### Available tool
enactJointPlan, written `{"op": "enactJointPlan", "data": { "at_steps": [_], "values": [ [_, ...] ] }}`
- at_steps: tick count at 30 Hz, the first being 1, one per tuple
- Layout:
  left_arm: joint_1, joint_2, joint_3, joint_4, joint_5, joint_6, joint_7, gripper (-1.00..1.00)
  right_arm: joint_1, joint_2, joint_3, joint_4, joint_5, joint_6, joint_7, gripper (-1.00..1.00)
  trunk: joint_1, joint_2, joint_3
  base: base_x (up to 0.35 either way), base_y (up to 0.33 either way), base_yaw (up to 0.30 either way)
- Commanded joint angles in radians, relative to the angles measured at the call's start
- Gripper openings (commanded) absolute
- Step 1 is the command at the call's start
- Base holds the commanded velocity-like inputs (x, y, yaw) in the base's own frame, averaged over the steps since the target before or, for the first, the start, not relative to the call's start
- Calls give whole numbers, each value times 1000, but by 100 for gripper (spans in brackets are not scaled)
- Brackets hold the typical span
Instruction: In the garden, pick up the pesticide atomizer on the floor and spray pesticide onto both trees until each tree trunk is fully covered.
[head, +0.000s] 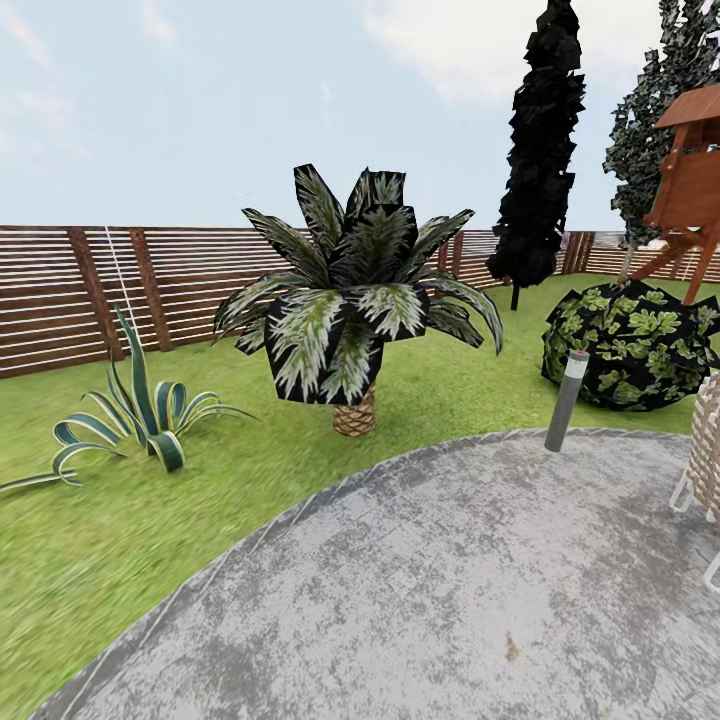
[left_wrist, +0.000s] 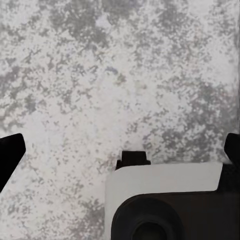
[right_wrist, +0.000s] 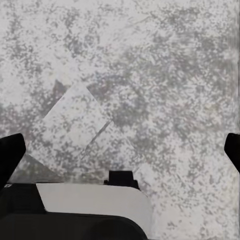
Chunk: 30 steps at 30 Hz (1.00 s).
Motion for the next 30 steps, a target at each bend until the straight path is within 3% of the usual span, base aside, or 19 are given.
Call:
{"op": "enactJointPlan", "data": {
  "at_steps": [1,7,12,25,30],
  "values": [
    [-5,0,0,-24,1,-4,1,100,0,-1,-1,-32,0,-4,-1,100,0,0,-1,0,0,0],
    [-92,-2,0,-100,1,-5,1,100,-20,-5,-1,-201,1,-11,0,100,0,0,-1,0,0,0],
    [-166,-1,0,-100,2,-5,1,100,-77,-7,-2,-245,1,-13,0,100,0,0,-1,0,0,0],
    [-164,5,23,-73,4,-13,1,100,-109,-18,5,-243,2,-11,7,100,0,0,-1,0,0,-6],
    [-164,4,22,-69,5,-18,0,100,-109,-19,3,-242,2,-11,8,100,0,0,-1,0,0,-191]
  ]
}}
